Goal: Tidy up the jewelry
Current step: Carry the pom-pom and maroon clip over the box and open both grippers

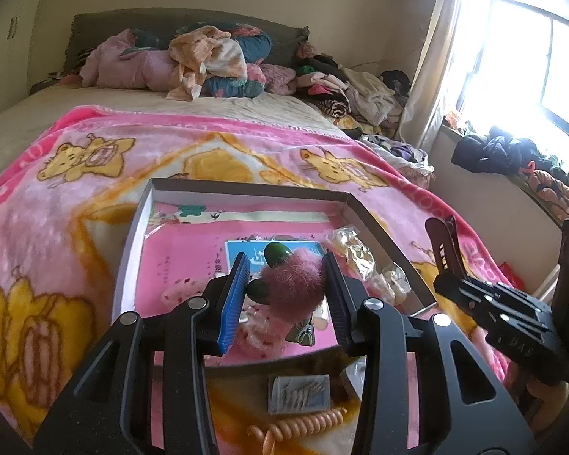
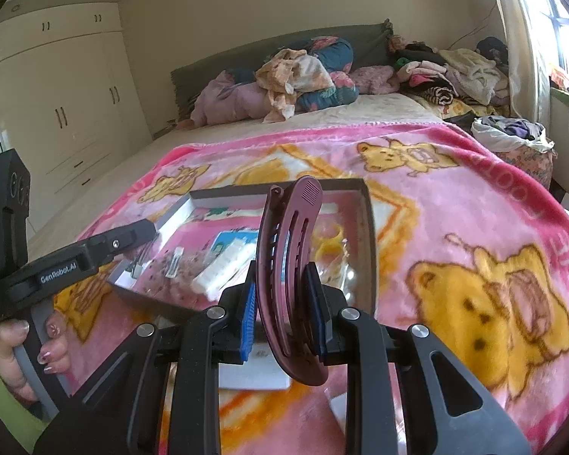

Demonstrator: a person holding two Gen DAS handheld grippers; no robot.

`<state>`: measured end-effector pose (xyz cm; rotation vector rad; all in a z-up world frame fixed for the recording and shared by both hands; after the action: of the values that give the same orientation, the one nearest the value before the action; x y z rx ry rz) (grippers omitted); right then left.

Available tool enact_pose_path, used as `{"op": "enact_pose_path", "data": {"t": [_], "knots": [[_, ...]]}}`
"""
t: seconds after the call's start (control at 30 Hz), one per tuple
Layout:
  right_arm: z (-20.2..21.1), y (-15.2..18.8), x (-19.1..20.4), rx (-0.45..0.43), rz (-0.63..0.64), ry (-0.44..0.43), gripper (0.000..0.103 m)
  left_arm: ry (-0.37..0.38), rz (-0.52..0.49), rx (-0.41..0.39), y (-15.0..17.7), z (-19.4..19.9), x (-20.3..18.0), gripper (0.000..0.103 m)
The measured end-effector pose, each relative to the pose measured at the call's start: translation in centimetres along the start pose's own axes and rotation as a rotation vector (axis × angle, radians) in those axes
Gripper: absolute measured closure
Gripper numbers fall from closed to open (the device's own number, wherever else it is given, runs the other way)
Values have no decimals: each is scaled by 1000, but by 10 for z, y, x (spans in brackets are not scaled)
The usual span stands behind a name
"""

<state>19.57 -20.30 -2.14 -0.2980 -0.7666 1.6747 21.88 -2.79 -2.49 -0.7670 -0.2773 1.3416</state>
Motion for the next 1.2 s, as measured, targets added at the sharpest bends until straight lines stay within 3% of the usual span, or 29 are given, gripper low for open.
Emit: {"op": "enact_pose_path", "data": {"t": [0.57, 1.2], "knots": [[-28, -34, -15, 18, 12, 43, 80, -26, -21, 59, -11, -39, -3, 72], [-85, -59, -29, 115, 0, 73, 80, -50, -2, 108, -4, -63, 9, 71]]}}
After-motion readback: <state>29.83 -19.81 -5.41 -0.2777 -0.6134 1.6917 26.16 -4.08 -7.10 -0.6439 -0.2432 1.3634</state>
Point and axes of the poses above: each gripper's, at about its wrist camera, not at the fingertips, and z roughly against the way its jaws point, x to its left, y to its underside, the point moved 4 cm from there along -z, roughly the way its jaws point, and after that the axes turned 15 degrees about x, right-handed, at the moved point
